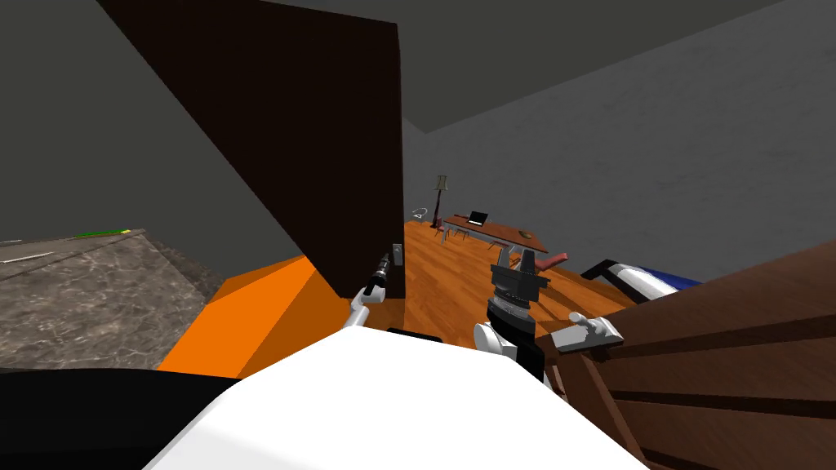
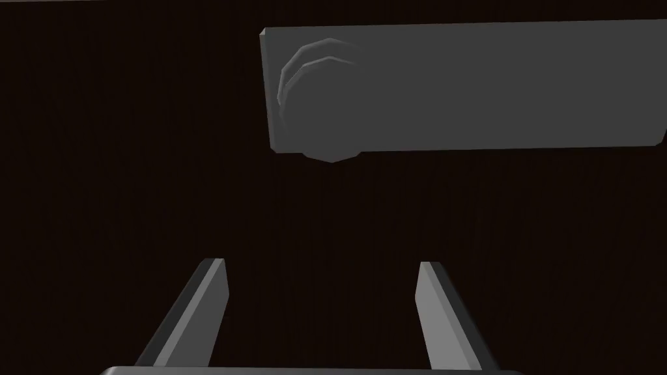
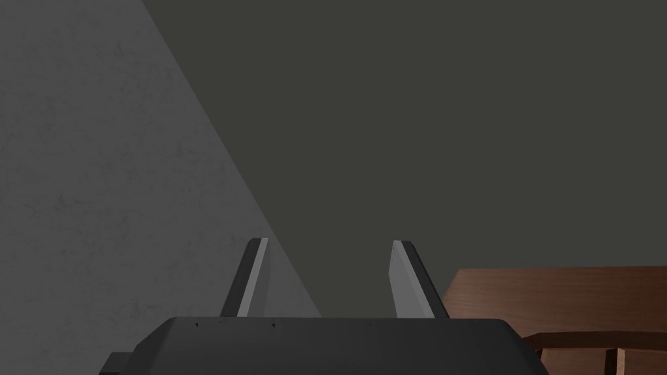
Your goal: Push the door open
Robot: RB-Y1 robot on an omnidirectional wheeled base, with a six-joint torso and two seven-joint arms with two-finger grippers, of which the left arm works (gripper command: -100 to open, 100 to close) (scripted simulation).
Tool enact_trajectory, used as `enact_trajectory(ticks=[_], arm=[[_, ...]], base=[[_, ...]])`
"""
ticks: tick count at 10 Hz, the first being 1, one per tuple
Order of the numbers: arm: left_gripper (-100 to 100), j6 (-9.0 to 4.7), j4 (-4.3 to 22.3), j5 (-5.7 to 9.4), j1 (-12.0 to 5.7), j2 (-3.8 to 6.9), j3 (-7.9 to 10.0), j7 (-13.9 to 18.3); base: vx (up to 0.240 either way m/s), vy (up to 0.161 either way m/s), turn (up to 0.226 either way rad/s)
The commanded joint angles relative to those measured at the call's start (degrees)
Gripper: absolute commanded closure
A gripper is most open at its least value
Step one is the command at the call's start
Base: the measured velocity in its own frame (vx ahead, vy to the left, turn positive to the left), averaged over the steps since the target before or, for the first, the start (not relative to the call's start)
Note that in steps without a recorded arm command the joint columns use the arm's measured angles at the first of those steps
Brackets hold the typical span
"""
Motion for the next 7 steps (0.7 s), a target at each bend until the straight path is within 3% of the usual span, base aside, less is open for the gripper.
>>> enact_trajectory(ticks=[1,3,4,5,7], arm=[[-100,0.05,-0.6,-0.22,0.40,-1.58,-0.17,-0.7],[-100,0.11,-1.1,-0.42,0.68,-3.64,-0.29,-1.2],[-100,0.06,-0.8,-0.39,0.44,-3.13,-0.17,-1.1],[-100,-0.24,-0.6,-0.39,0.38,-1.58,0.00,-1.2],[-100,-0.62,-0.3,-0.37,0.30,-0.60,0.20,-1.3]], base=[[-0.227,-0.066,0.047],[-0.162,-0.043,0.042],[-0.058,-0.023,0.006],[0.089,-0.001,-0.030],[0.191,0.025,-0.019]])
